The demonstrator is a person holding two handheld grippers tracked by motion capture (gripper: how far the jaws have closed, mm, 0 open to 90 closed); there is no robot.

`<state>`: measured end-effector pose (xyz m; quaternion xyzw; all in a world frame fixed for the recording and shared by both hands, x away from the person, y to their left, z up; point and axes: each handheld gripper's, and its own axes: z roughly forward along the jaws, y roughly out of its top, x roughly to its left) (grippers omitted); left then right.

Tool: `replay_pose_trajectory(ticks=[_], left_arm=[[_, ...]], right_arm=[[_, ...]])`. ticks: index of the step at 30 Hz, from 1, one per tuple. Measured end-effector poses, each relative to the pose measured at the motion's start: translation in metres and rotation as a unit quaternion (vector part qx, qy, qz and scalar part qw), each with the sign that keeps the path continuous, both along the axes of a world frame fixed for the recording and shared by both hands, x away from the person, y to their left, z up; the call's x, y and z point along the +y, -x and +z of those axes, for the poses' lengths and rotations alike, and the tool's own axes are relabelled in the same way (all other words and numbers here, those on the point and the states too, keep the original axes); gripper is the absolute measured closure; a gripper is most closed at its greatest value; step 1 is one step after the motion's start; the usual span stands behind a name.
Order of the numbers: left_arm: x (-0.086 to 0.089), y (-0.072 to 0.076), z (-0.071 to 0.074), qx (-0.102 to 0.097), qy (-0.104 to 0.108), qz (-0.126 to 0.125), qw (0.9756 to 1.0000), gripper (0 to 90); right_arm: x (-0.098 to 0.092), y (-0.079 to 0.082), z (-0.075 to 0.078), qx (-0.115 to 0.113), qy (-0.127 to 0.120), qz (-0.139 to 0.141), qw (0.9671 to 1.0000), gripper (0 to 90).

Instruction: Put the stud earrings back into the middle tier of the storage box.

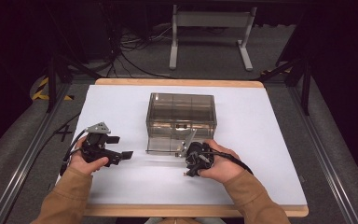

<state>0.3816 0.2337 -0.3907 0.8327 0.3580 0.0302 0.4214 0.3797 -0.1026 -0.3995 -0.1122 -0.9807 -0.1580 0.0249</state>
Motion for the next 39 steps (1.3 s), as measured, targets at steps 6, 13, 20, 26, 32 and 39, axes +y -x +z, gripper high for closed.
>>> replay_pose_trajectory(ticks=[6,13,20,26,32,39], left_arm=[[0.002,0.001,0.0,0.001,0.001,0.001,1.0,11.1],[0.003,0.002,0.0,0.0,0.0,0.002,1.0,11.0],[0.003,0.002,0.0,0.0,0.0,0.003,1.0,11.0],[0.003,0.002,0.0,0.0,0.0,0.003,1.0,11.0],[0.003,0.002,0.0,0.0,0.0,0.002,1.0,11.0],[0.003,0.002,0.001,0.001,0.001,0.004,1.0,11.0]], right_arm=[[0.003,-0.002,-0.004,0.006,0.007,-0.002,1.0,70.2],[0.007,-0.002,-0.009,0.012,0.018,0.002,0.9998,73.4],[0.01,-0.001,-0.011,0.01,0.024,0.005,0.9997,79.3],[0.012,-0.001,-0.012,0.006,0.026,0.009,0.9996,84.0],[0.012,0.0,-0.011,0.005,0.026,0.009,0.9996,85.4],[0.012,0.001,-0.008,0.0,0.023,0.012,0.9997,85.4]])
